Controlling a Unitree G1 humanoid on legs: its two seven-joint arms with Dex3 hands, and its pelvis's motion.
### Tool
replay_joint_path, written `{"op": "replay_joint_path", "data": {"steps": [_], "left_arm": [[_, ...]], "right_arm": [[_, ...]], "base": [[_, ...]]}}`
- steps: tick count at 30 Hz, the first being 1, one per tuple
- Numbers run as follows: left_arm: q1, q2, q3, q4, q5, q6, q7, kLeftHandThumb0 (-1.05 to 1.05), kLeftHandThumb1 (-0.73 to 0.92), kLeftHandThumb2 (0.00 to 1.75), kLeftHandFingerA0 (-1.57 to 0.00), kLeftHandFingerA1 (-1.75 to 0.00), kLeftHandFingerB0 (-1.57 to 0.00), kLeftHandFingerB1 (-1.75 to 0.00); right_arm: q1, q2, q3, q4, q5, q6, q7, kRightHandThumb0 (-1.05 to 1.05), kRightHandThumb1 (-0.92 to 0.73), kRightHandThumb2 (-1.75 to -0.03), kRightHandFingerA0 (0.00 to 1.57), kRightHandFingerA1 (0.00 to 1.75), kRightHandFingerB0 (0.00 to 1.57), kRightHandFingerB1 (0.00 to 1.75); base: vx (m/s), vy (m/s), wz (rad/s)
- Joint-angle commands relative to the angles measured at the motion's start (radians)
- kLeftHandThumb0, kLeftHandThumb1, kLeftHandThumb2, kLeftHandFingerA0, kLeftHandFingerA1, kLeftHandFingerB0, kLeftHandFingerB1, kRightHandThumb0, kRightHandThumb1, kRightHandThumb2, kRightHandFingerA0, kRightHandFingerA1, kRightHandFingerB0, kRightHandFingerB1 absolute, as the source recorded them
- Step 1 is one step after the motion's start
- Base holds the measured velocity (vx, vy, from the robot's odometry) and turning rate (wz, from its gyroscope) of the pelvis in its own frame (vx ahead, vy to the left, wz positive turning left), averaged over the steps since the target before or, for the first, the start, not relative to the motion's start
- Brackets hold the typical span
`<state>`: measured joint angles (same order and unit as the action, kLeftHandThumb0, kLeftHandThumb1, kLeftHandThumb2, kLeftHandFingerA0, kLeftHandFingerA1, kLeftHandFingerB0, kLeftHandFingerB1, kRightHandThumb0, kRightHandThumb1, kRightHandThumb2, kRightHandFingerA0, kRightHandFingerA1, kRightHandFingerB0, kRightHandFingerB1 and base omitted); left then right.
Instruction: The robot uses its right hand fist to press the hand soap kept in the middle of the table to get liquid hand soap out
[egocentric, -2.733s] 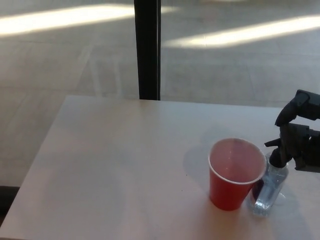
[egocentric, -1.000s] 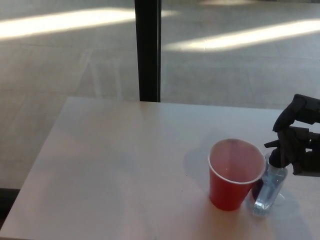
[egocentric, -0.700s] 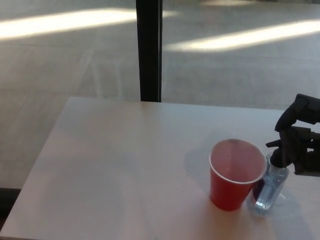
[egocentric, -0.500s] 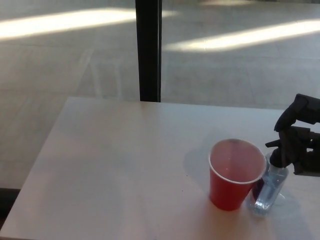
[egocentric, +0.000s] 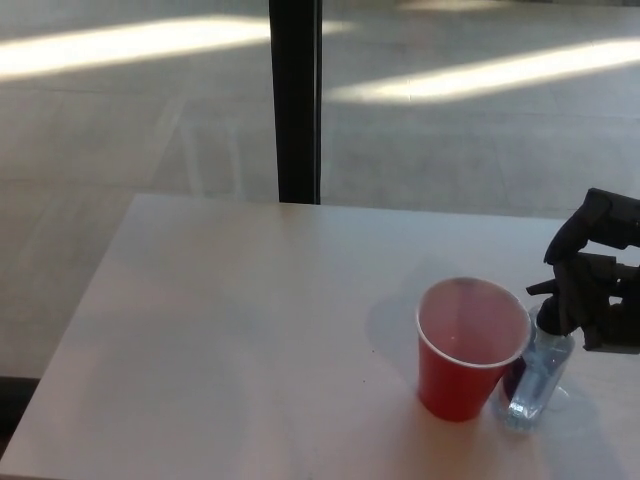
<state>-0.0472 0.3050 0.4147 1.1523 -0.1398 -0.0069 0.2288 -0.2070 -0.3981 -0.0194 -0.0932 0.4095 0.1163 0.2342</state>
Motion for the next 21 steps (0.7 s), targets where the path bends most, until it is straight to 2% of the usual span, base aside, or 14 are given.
{"op": "replay_joint_path", "data": {"steps": [1, 2, 3, 8, 11, 13, 14, 16, 17, 18, 19, 20, 21], "left_arm": [[-0.018, 0.011, 0.005, -0.014, -0.009, 0.010, 0.038, -0.43, 0.91, 1.22, -0.47, -1.43, -0.28, -1.19], [-0.018, 0.011, 0.005, -0.014, -0.009, 0.010, 0.039, -0.43, 0.91, 1.22, -0.47, -1.43, -0.28, -1.19], [-0.015, 0.014, -0.002, -0.014, -0.003, 0.008, 0.027, -0.43, 0.92, 1.25, -0.42, -1.33, -0.21, -1.10], [-0.030, 0.018, 0.007, -0.007, -0.011, 0.015, 0.032, -0.45, 0.92, 1.21, -0.42, -1.33, -0.22, -1.13], [-0.034, 0.022, 0.006, 0.002, -0.009, 0.012, 0.026, -0.43, 0.92, 1.22, -0.44, -1.32, -0.19, -1.00], [-0.034, 0.024, 0.002, -0.006, -0.005, 0.015, 0.025, -0.43, 0.92, 1.23, -0.47, -1.35, -0.20, -1.00], [-0.033, 0.024, -0.001, -0.012, -0.003, 0.017, 0.027, -0.43, 0.92, 1.21, -0.46, -1.30, -0.20, -0.99], [-0.040, 0.024, 0.005, -0.007, -0.008, 0.019, 0.030, -0.43, 0.92, 1.23, -0.44, -1.37, -0.17, -1.01], [-0.040, 0.024, 0.010, -0.004, -0.013, 0.014, 0.024, -0.43, 0.92, 1.21, -0.43, -1.31, -0.15, -0.96], [-0.040, 0.023, 0.005, -0.008, -0.008, 0.019, 0.031, -0.43, 0.92, 1.22, -0.43, -1.36, -0.23, -1.16], [-0.041, 0.024, 0.005, -0.014, -0.008, 0.022, 0.031, -0.44, 0.92, 1.21, -0.41, -1.34, -0.22, -1.16], [-0.041, 0.025, 0.006, -0.015, -0.010, 0.022, 0.030, -0.44, 0.92, 1.21, -0.41, -1.34, -0.22, -1.16], [-0.042, 0.025, 0.005, -0.016, -0.008, 0.024, 0.033, -0.43, 0.92, 1.21, -0.42, -1.32, -0.23, -1.13]], "right_arm": [[0.172, -0.014, 0.097, 0.190, -0.086, 0.233, 0.020, -0.24, -0.51, -1.27, 1.09, 1.75, 0.77, 1.59], [0.172, -0.014, 0.098, 0.190, -0.085, 0.233, 0.020, -0.24, -0.51, -1.27, 1.09, 1.75, 0.77, 1.59], [0.182, -0.011, 0.108, 0.198, -0.095, 0.241, 0.008, -0.27, -0.48, -1.29, 1.10, 1.75, 0.77, 1.56], [0.185, -0.009, 0.114, 0.223, -0.096, 0.200, 0.027, -0.28, -0.46, -1.30, 1.10, 1.75, 0.75, 1.57], [0.195, 0.002, 0.113, 0.256, -0.089, 0.176, 0.032, -0.26, -0.46, -1.29, 1.10, 1.75, 0.79, 1.55], [0.201, 0.011, 0.118, 0.270, -0.090, 0.174, 0.023, -0.26, -0.47, -1.29, 1.11, 1.75, 0.78, 1.54], [0.202, 0.010, 0.123, 0.271, -0.093, 0.178, 0.019, -0.26, -0.47, -1.31, 1.11, 1.75, 0.78, 1.55], [0.205, 0.013, 0.128, 0.277, -0.093, 0.175, 0.013, -0.26, -0.45, -1.32, 1.11, 1.75, 0.79, 1.54], [0.208, 0.013, 0.132, 0.282, -0.092, 0.170, 0.016, -0.26, -0.45, -1.32, 1.10, 1.75, 0.79, 1.53], [0.211, 0.013, 0.140, 0.286, -0.095, 0.175, 0.012, -0.27, -0.45, -1.31, 1.10, 1.75, 0.81, 1.50], [0.213, 0.016, 0.150, 0.287, -0.100, 0.193, -0.003, -0.25, -0.48, -1.30, 1.11, 1.75, 0.84, 1.43], [0.213, 0.017, 0.153, 0.287, -0.101, 0.200, -0.008, -0.25, -0.48, -1.30, 1.11, 1.75, 0.84, 1.43], [0.214, 0.016, 0.157, 0.289, -0.102, 0.197, -0.008, -0.26, -0.46, -1.29, 1.07, 1.75, 0.80, 1.50]], "base": [[0.00, 0.000, 0.00], [0.00, 0.000, 0.00], [0.00, 0.000, 0.00], [0.00, 0.000, 0.00], [0.00, 0.000, 0.00], [0.00, 0.000, 0.00], [0.00, 0.000, 0.00], [0.00, 0.000, 0.00], [0.00, 0.000, 0.00], [0.00, 0.000, 0.00], [0.00, 0.000, 0.00], [0.00, 0.000, 0.00], [0.00, 0.000, 0.00]]}}
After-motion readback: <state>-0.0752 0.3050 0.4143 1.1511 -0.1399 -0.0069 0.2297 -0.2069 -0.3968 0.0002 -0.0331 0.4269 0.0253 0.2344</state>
